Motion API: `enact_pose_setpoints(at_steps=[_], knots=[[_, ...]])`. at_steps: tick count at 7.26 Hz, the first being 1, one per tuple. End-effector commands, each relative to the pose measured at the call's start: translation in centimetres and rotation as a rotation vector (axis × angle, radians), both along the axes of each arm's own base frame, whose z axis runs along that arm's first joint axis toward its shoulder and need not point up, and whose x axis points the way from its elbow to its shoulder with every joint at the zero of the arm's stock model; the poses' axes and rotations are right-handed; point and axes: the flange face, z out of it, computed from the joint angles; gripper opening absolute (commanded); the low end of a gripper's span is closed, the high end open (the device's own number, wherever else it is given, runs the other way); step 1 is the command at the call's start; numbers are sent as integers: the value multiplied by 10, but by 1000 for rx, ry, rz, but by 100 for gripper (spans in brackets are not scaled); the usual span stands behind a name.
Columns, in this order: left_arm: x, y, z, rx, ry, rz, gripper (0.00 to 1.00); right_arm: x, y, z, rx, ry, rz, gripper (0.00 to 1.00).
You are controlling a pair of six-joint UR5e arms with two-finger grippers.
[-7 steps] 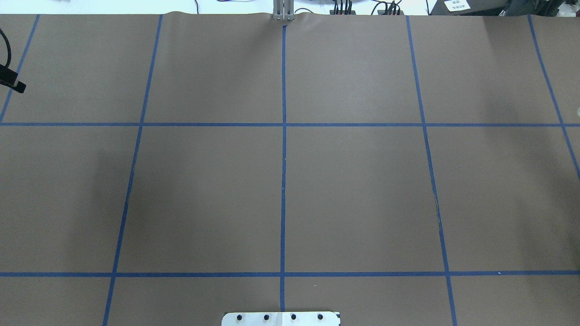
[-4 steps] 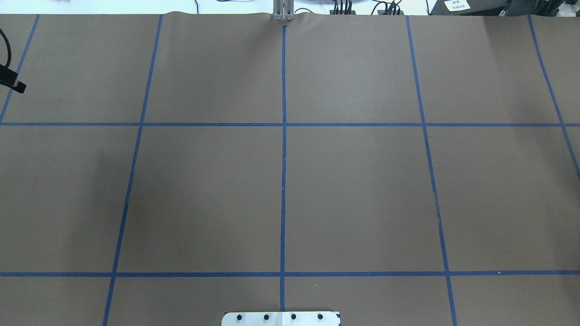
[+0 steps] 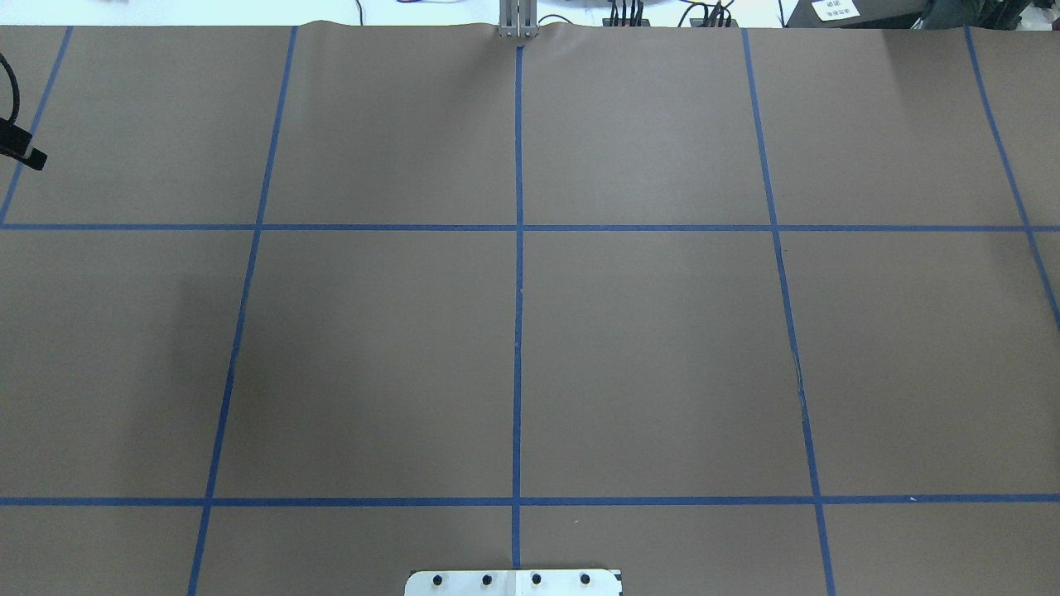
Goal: Left arm hands cup to right arm to dump lemon
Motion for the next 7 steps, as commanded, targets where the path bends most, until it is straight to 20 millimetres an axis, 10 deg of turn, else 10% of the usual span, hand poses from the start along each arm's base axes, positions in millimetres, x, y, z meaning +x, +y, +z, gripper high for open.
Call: enact_pose_setpoints(at_steps=[1,7], knots=[[0,4,1,0,0,2,100,6,3,1,-77,-197,3,37],[-1,4,-3,8,2,0,100,27,16,9,-184,-670,66,39]])
